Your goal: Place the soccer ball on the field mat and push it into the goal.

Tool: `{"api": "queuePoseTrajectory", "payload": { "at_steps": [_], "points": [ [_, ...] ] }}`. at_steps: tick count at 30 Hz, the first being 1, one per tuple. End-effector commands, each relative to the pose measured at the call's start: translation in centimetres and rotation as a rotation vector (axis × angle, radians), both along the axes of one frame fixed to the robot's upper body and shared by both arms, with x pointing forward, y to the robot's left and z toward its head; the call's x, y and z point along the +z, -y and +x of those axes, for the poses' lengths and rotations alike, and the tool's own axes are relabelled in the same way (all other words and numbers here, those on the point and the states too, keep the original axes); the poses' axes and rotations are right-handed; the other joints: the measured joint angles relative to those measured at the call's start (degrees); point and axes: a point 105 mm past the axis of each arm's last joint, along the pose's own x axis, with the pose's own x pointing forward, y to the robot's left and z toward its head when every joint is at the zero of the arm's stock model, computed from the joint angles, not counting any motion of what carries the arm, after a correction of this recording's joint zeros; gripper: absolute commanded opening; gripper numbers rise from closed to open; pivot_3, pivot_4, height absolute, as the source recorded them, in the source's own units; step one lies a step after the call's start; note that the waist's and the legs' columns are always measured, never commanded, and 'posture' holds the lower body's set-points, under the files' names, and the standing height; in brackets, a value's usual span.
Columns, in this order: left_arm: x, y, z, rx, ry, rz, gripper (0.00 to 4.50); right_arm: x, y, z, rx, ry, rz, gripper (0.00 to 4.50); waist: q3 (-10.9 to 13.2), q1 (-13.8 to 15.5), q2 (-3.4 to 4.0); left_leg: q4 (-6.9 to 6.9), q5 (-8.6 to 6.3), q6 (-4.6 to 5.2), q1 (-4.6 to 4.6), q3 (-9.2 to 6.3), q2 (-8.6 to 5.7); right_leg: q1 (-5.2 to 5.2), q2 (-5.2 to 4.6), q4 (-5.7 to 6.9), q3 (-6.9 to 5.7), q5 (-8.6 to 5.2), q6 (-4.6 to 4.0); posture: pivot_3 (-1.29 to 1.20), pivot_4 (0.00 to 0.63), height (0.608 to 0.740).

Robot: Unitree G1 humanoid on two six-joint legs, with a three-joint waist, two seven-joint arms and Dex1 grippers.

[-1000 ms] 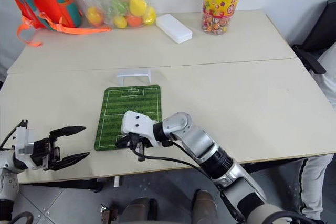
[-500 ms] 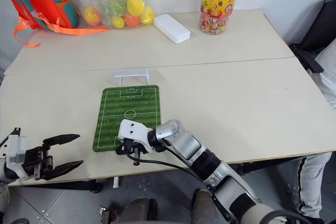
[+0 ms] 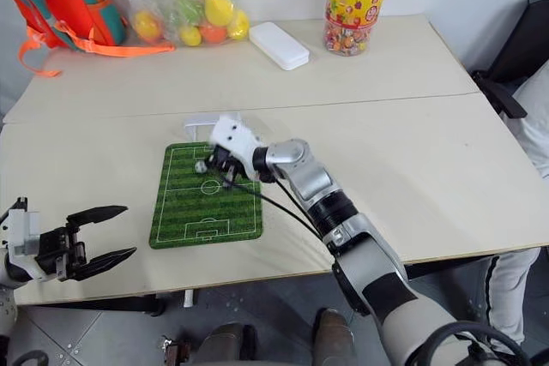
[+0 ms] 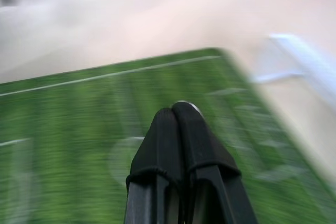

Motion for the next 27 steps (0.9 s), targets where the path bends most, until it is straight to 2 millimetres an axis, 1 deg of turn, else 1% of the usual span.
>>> {"api": "queuePoseTrajectory", "payload": {
  "at_steps": [1, 4, 8, 11, 12, 14, 17, 18, 19, 20, 21, 22, 24, 26, 27],
  "points": [
    [0.3, -0.5, 0.6, 0.036, 0.019, 0.008, 4.5, 3.5, 0.4, 0.2, -0.007, 0.063, 0.117, 0.03, 0.0, 0.0, 0.0, -0.02, 0.0, 0.0, 0.0, 0.01, 0.0, 0.0, 0.0, 0.0, 0.0, 0.0, 0.0, 0.0, 0.15, 0.74],
    [0.5, -0.9, 1.3, 0.076, 0.036, 0.0, 4.5, 4.2, 0.9, -0.6, 0.034, 0.072, 0.142, 0.03, 0.0, -0.2, 0.0, -0.02, -0.01, 0.0, 0.0, 0.07, 0.01, -0.04, 0.0, -0.01, -0.01, 0.0, 0.0, 0.0, 0.15, 0.74],
    [1.0, -1.5, 2.2, 0.137, 0.057, -0.01, 4.5, 4.5, 1.9, -1.6, 0.066, 0.074, 0.148, 0.03, 0.0, -0.1, -0.01, -0.03, -0.02, 0.0, 0.0, 0.08, 0.03, -0.06, 0.0, 0.0, -0.02, 0.0, 0.0, 0.0, 0.15, 0.74],
    [1.7, -2.6, 3.2, 0.245, 0.074, -0.042, 4.5, 3.8, 4.2, -2.5, 0.093, 0.08, 0.118, 0.03, 0.0, 0.1, -0.02, 0.0, -0.02, 0.01, -0.01, 0.12, 0.03, -0.06, 0.0, -0.01, -0.01, 0.0, 0.0, 0.0, 0.15, 0.74],
    [2.0, -3.4, 3.6, 0.313, 0.074, -0.057, 4.5, 3.4, 5.5, -2.5, 0.087, 0.072, 0.095, 0.03, 0.0, 0.3, -0.02, 0.01, -0.04, 0.03, -0.01, 0.12, 0.02, -0.05, -0.01, -0.01, 0.0, 0.0, -0.01, 0.0, 0.15, 0.74],
    [2.2, -4.1, 4.0, 0.383, 0.071, -0.071, 4.5, 2.9, 6.8, -2.5, 0.076, 0.059, 0.069, 0.03, 0.0, 0.4, -0.03, 0.03, -0.05, 0.05, -0.01, 0.12, 0.02, -0.05, -0.02, -0.01, 0.0, 0.0, -0.01, 0.0, 0.15, 0.74],
    [2.9, -5.3, 3.8, 0.471, 0.118, -0.086, 4.5, 0.8, 10.0, -2.8, 0.077, 0.007, -0.03, 0.03, 0.0, 0.4, -0.04, 0.03, -0.05, 0.05, -0.01, 0.14, 0.02, -0.05, -0.01, -0.01, 0.0, 0.0, -0.01, 0.0, 0.15, 0.74],
    [2.7, -5.9, 3.4, 0.514, 0.109, -0.085, 4.5, 0.1, 11.6, -2.8, 0.07, 0.0, -0.048, 0.03, 0.0, 0.4, -0.04, 0.02, -0.07, 0.05, -0.01, 0.14, 0.02, -0.05, -0.01, -0.02, 0.0, 0.0, -0.01, 0.0, 0.15, 0.74],
    [2.3, -6.6, 3.1, 0.559, 0.076, -0.076, 4.5, -0.3, 12.9, -2.8, 0.066, 0.003, -0.053, 0.39, 0.0, 0.3, -0.04, 0.02, -0.07, 0.06, -0.01, 0.16, 0.02, -0.05, -0.01, -0.03, 0.0, 0.0, -0.01, 0.0, 0.15, 0.74],
    [1.8, -7.0, 2.6, 0.59, 0.049, -0.045, 4.5, -0.6, 14.0, -2.9, 0.065, 0.008, -0.057, 0.56, 0.0, 0.2, -0.04, 0.01, -0.11, 0.07, 0.0, 0.17, 0.02, -0.05, -0.01, -0.07, 0.01, 0.0, -0.01, 0.0, 0.15, 0.74],
    [1.5, -6.9, 2.0, 0.579, 0.042, -0.022, 4.5, -0.9, 14.9, -3.0, 0.072, 0.007, -0.058, 0.9, 0.0, 0.1, -0.04, 0.0, -0.15, 0.09, 0.03, 0.23, 0.02, -0.05, -0.01, -0.09, 0.02, 0.0, -0.01, 0.0, 0.15, 0.74],
    [1.3, -6.9, 1.6, 0.578, 0.038, -0.016, 4.5, -1.2, 15.6, -3.2, 0.083, -0.003, -0.057, 1.27, 0.0, 0.0, -0.04, -0.03, -0.17, 0.1, 0.05, 0.29, 0.03, -0.05, -0.01, -0.14, 0.03, 0.0, -0.01, 0.0, 0.15, 0.74],
    [1.4, -6.6, 1.3, 0.575, 0.042, -0.019, 4.5, -1.4, 16.6, -3.3, 0.094, -0.015, -0.054, 1.94, 0.0, 0.1, -0.07, -0.03, -0.18, 0.1, 0.06, 0.34, 0.04, -0.05, -0.01, -0.19, 0.04, 0.0, -0.01, 0.0, 0.15, 0.74],
    [0.7, -8.0, 0.1, 0.612, 0.005, -0.017, 4.5, -2.5, 18.6, -3.3, 0.103, -0.033, -0.076, 2.68, 0.0, 0.3, -0.07, 0.04, -0.17, 0.1, 0.05, 0.34, 0.06, -0.04, -0.01, -0.17, 0.05, 0.01, -0.02, 0.0, 0.15, 0.74],
    [0.5, -8.3, -0.2, 0.62, -0.006, -0.019, 4.5, -2.8, 19.3, -3.4, 0.108, -0.039, -0.081, 3.06, 0.0, 0.3, -0.07, 0.06, -0.18, 0.1, 0.1, 0.35, 0.07, 0.02, -0.01, -0.19, 0.04, 0.03, -0.05, 0.0, 0.15, 0.74]
  ]
}}
